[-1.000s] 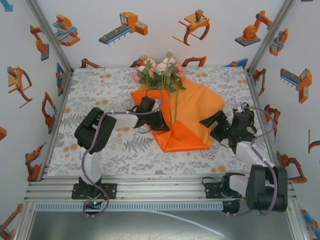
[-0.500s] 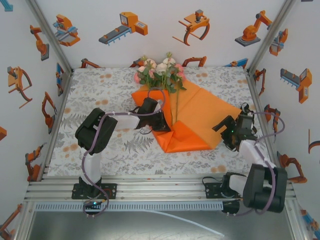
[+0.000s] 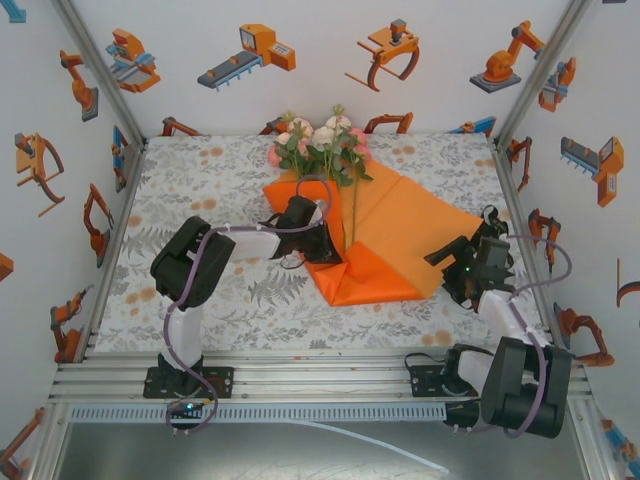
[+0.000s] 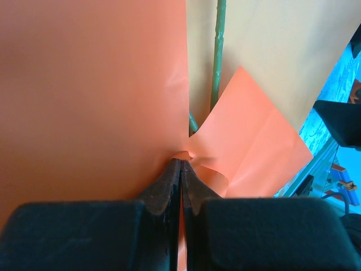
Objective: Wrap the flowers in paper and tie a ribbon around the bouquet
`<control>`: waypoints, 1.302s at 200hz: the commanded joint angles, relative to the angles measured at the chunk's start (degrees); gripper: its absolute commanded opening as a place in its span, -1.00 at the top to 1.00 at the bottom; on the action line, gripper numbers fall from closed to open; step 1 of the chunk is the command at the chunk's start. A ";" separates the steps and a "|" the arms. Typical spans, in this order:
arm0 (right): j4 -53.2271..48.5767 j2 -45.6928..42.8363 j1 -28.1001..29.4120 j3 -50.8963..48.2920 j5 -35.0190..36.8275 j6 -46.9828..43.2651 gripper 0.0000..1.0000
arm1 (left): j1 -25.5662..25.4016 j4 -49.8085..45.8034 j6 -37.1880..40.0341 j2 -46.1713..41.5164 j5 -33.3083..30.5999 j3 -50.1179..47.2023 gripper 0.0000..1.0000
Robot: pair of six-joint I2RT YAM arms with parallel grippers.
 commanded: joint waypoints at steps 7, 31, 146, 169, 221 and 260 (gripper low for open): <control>-11.06 -2.19 6.19 -3.84 -3.90 4.86 -0.71 | -0.32 -0.52 0.10 0.36 -0.28 1.89 0.79; -22.80 -10.11 11.86 -3.00 2.08 10.97 -0.72 | -0.32 -0.48 -0.04 0.94 -0.57 2.91 0.79; 2.47 -12.07 14.33 -8.40 -3.46 1.98 -0.77 | -0.58 -0.37 -0.15 1.20 -1.08 3.28 0.79; 2.92 -14.15 18.49 -8.58 -1.95 -2.38 -0.79 | -0.59 -0.10 -0.33 1.30 -1.01 3.27 0.79; -1.05 -22.53 32.06 -10.38 15.21 -1.79 -0.80 | -0.63 0.24 -0.59 1.90 -1.02 3.89 0.79; 5.45 -18.25 32.43 -12.89 22.57 1.43 -0.81 | -0.59 -0.29 -0.41 2.33 -0.33 4.63 0.79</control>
